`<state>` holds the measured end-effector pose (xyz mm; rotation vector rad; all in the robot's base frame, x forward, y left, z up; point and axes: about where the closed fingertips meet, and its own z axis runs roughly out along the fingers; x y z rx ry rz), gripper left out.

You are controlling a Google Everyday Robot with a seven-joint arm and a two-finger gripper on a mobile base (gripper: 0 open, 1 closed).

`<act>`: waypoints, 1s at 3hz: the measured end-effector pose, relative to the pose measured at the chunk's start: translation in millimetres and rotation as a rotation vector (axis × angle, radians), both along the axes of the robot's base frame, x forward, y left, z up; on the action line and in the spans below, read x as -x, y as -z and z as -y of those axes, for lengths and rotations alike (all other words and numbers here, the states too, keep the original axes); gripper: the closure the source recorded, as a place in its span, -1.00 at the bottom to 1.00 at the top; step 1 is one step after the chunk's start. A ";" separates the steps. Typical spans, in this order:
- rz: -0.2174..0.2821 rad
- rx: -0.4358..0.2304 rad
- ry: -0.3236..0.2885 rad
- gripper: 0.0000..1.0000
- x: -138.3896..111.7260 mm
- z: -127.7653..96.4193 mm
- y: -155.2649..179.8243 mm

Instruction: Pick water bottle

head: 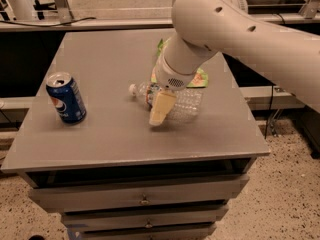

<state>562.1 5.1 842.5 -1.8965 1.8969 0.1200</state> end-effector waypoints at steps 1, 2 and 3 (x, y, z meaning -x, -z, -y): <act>-0.002 0.014 0.002 -0.22 -7.5 5.9 2.9; 0.000 0.023 -0.001 0.26 -9.8 7.8 1.4; -0.001 0.020 0.008 0.72 -14.0 7.8 -15.6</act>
Offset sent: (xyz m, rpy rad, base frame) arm 0.0135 -0.0120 0.0014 -0.0312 -0.0045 -0.0001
